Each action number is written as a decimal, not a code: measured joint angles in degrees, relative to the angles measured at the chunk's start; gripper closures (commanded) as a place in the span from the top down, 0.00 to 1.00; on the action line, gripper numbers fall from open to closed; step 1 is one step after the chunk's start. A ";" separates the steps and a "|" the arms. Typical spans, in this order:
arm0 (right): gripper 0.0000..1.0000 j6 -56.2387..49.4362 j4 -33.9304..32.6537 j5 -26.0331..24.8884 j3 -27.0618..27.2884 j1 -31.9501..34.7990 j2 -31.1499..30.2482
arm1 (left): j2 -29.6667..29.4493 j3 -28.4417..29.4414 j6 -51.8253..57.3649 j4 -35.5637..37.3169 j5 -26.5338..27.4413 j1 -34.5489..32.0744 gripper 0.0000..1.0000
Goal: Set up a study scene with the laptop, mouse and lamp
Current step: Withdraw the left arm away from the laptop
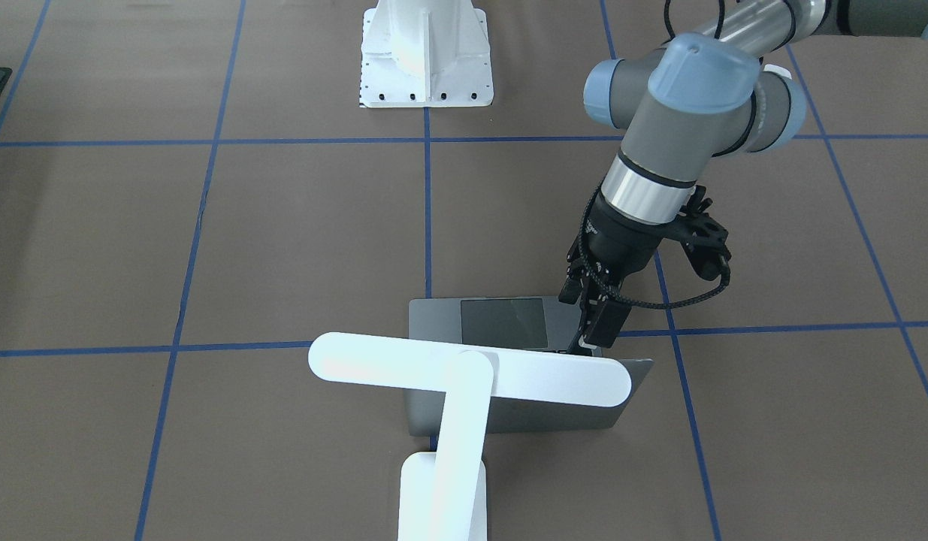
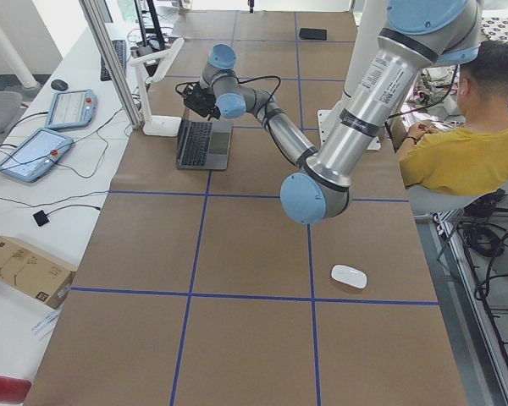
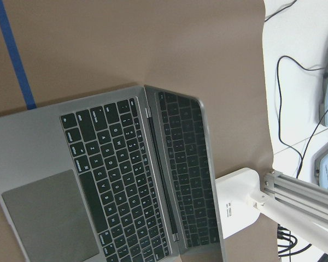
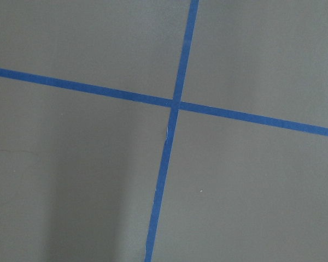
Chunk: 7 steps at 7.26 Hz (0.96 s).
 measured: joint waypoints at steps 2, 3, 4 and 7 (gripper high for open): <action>1.00 0.02 0.00 0.00 0.02 0.00 0.00 | 10.58 -8.20 16.13 -0.01 -8.90 -5.38 1.00; 1.00 0.04 0.00 0.00 0.05 0.00 0.00 | 16.16 -11.66 24.65 -0.07 -11.64 -7.39 1.00; 1.00 0.02 0.00 0.00 0.07 0.00 0.00 | 22.26 -15.12 33.52 -0.18 -13.04 -8.57 1.00; 1.00 0.04 0.00 0.03 0.11 0.00 -0.02 | 41.81 -23.15 65.37 -0.61 -15.61 -14.54 1.00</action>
